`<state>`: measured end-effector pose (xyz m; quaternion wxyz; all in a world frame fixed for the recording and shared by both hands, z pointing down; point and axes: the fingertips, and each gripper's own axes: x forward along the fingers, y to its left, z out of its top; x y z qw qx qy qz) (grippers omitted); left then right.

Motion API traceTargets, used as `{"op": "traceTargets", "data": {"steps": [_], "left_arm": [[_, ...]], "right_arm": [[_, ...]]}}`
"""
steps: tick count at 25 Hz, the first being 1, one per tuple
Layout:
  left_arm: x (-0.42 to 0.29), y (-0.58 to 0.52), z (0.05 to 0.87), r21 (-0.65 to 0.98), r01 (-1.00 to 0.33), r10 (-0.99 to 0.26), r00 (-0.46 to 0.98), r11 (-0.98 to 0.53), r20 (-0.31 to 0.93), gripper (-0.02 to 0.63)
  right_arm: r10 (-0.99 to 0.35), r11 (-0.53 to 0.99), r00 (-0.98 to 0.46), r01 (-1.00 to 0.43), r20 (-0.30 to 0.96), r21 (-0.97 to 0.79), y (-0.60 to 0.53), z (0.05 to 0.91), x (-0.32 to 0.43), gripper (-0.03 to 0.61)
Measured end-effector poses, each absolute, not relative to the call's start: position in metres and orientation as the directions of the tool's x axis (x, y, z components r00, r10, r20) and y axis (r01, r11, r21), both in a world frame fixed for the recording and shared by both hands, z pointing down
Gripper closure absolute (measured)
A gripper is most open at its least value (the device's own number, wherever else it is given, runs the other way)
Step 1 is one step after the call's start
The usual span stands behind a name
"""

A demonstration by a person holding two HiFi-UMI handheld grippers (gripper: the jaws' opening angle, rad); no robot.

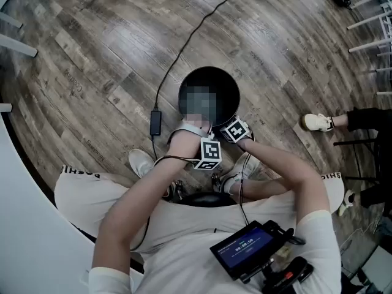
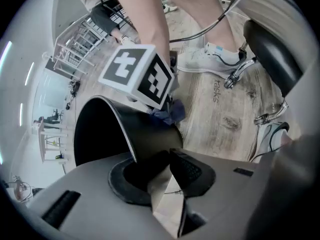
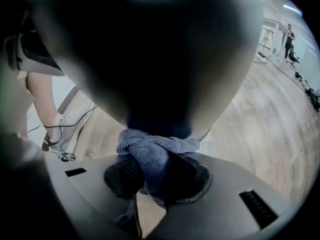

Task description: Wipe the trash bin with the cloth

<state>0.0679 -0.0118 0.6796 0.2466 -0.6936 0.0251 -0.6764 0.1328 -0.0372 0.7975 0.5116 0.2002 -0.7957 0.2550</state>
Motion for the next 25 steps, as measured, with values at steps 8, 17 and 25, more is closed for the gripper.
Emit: {"op": "traceTargets", "data": {"steps": [8, 17, 25], "left_arm": [[0.075, -0.013, 0.680, -0.375, 0.272, -0.363, 0.094, -0.887, 0.927, 0.492], [0.077, -0.009, 0.681, -0.362, 0.262, -0.341, 0.124, -0.895, 0.932, 0.473], [0.058, -0.014, 0.672, -0.348, 0.234, -0.329, 0.115, -0.908, 0.937, 0.442]], "right_arm": [[-0.099, 0.783, -0.392, -0.598, 0.915, -0.171, -0.038, 0.853, 0.133, 0.479], [-0.002, 0.750, -0.363, -0.617, 0.932, -0.238, -0.025, 0.838, 0.140, 0.479], [0.030, 0.790, -0.432, -0.542, 0.902, -0.286, -0.001, 0.748, 0.151, 0.479]]}}
